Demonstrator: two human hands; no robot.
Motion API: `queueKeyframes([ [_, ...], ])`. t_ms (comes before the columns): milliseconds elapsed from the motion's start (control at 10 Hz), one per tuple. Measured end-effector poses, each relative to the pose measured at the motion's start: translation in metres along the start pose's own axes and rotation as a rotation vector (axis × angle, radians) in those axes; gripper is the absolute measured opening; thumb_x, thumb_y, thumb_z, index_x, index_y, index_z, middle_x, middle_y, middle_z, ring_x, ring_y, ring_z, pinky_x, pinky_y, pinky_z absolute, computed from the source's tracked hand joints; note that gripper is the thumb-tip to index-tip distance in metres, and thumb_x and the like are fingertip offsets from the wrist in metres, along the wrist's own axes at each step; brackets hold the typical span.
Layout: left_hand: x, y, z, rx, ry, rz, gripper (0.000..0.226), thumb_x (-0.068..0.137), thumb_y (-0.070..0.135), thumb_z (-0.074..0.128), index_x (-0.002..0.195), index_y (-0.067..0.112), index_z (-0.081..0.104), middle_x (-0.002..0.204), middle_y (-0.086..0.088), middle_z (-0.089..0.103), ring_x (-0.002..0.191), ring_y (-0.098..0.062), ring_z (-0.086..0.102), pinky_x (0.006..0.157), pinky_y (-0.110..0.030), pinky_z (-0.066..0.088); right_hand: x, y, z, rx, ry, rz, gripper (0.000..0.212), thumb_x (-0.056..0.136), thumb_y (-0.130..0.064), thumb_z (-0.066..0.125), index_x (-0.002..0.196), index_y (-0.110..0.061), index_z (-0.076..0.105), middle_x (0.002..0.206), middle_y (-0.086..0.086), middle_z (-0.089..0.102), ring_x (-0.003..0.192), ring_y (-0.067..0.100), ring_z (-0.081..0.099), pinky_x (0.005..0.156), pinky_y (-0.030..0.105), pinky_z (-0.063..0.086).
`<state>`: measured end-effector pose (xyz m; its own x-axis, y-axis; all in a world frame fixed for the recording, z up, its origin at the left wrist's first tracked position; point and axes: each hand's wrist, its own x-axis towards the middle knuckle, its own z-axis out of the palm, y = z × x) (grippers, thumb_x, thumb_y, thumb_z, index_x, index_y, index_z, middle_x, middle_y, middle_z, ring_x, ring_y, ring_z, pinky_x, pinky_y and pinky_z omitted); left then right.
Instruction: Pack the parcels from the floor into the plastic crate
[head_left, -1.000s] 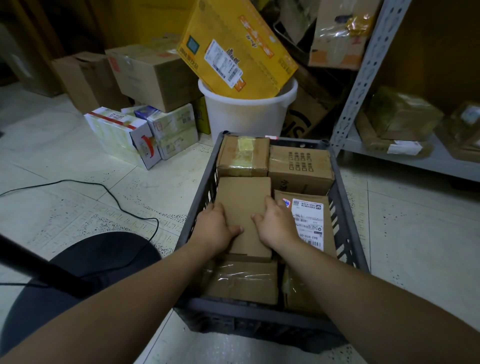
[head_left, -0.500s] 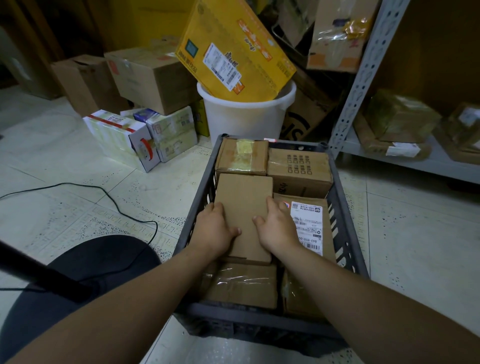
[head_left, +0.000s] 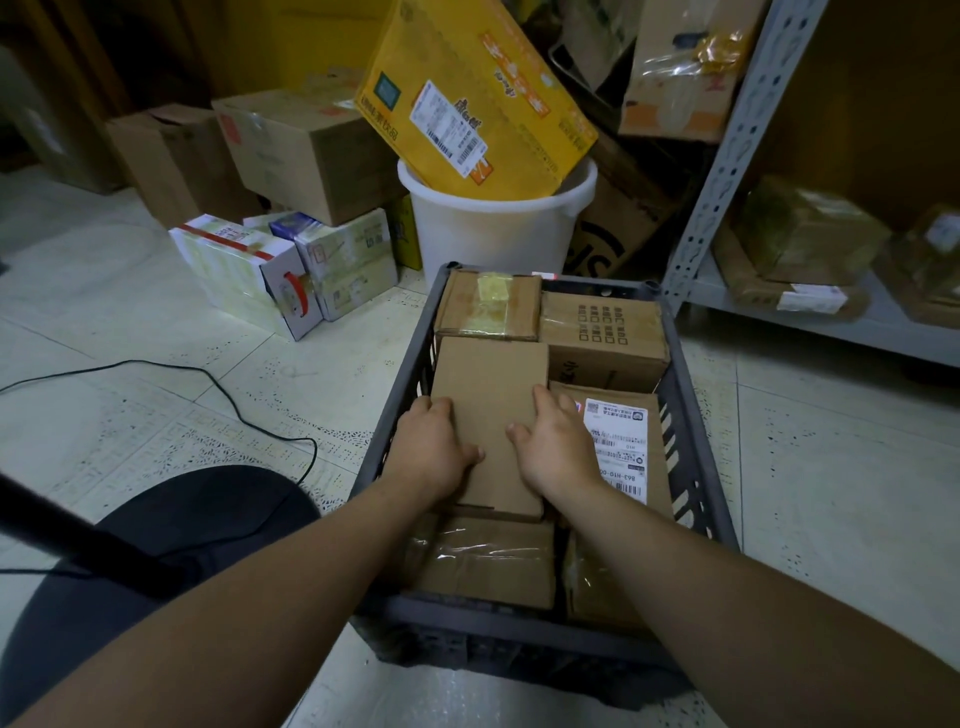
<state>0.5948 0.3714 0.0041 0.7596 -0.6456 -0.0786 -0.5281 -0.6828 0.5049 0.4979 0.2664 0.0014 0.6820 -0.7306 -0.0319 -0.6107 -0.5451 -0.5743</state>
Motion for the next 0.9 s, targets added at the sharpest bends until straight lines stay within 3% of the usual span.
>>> queueKeyframes([
  [200,-0.001,-0.004,0.0,0.098,-0.131,0.022,0.057,0.088,0.037,0.06,0.137,0.016,0.041,0.139,-0.012,0.036,0.125,-0.031,0.041,0.106,-0.038,0.036,0.002,-0.003,0.005,-0.069,-0.058,0.017,0.049,0.096,-0.031,0.052,0.14,-0.012,0.038,0.134,0.012,0.045,0.116,0.031,0.049,0.08,0.03,0.037],
  [400,0.0,-0.005,-0.005,0.338,-0.294,0.131,0.039,0.097,0.033,0.044,0.127,0.009,0.049,0.132,-0.014,0.043,0.123,-0.027,0.042,0.102,-0.034,0.034,0.0,-0.007,0.016,-0.114,-0.141,0.024,0.039,0.098,-0.029,0.051,0.13,-0.007,0.049,0.129,0.012,0.048,0.111,0.028,0.052,0.077,0.029,0.034],
  [500,0.003,-0.005,-0.003,0.34,-0.319,0.118,0.037,0.099,0.029,0.041,0.128,0.007,0.047,0.13,-0.015,0.044,0.12,-0.029,0.047,0.099,-0.034,0.037,0.003,-0.007,0.019,-0.108,-0.144,0.034,0.039,0.098,-0.03,0.05,0.128,-0.006,0.05,0.129,0.012,0.048,0.112,0.029,0.051,0.077,0.029,0.033],
  [700,0.002,-0.006,-0.001,0.369,-0.311,0.122,0.04,0.099,0.028,0.04,0.133,0.007,0.043,0.137,-0.014,0.041,0.126,-0.028,0.042,0.101,-0.032,0.035,0.007,-0.007,0.016,-0.148,-0.187,0.043,0.045,0.098,-0.035,0.048,0.133,-0.007,0.046,0.133,0.013,0.045,0.117,0.031,0.049,0.083,0.031,0.037],
  [900,0.005,0.016,-0.021,0.273,-0.31,0.103,0.047,0.098,0.029,0.045,0.14,0.01,0.037,0.15,-0.013,0.031,0.132,-0.029,0.039,0.106,-0.035,0.033,0.01,0.003,-0.021,-0.096,-0.111,0.025,0.052,0.098,-0.041,0.045,0.14,-0.011,0.043,0.146,0.011,0.039,0.131,0.031,0.039,0.102,0.036,0.036],
])
